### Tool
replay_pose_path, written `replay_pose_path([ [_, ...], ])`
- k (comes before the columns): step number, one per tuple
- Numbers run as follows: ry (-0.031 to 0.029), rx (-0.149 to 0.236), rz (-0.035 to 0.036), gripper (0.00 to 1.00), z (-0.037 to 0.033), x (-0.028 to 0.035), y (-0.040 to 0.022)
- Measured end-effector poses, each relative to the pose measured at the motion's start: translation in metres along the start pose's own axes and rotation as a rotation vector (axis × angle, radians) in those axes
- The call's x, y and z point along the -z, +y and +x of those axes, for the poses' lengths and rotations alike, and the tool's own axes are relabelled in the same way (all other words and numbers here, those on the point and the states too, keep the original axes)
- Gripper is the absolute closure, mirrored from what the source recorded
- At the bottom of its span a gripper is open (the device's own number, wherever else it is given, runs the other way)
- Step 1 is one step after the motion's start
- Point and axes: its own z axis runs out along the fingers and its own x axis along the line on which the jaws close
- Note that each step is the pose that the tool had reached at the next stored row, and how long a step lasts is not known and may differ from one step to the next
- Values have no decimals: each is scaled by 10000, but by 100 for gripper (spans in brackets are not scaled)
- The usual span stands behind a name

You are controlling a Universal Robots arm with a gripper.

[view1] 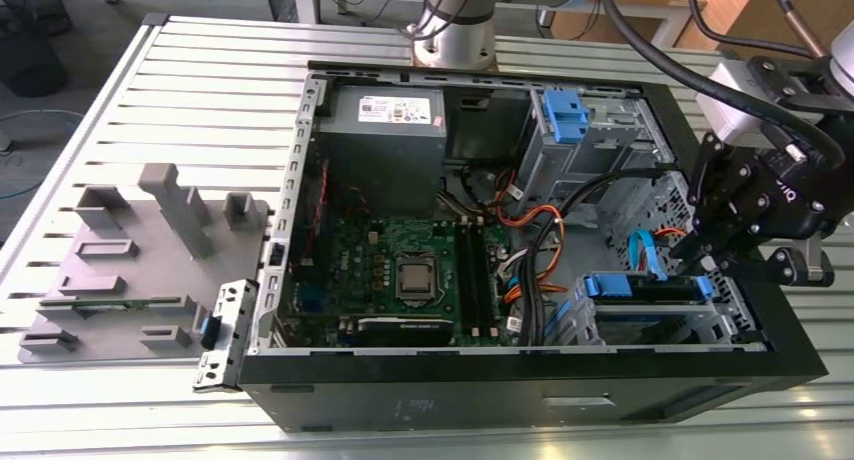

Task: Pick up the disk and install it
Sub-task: 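Insert the second disk wire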

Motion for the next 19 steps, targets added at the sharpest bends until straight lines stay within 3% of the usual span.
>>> replay_pose_path([
  [7,0,0,0,76,0,33,2],
  [19,1,0,-10,76,0,38,2],
])
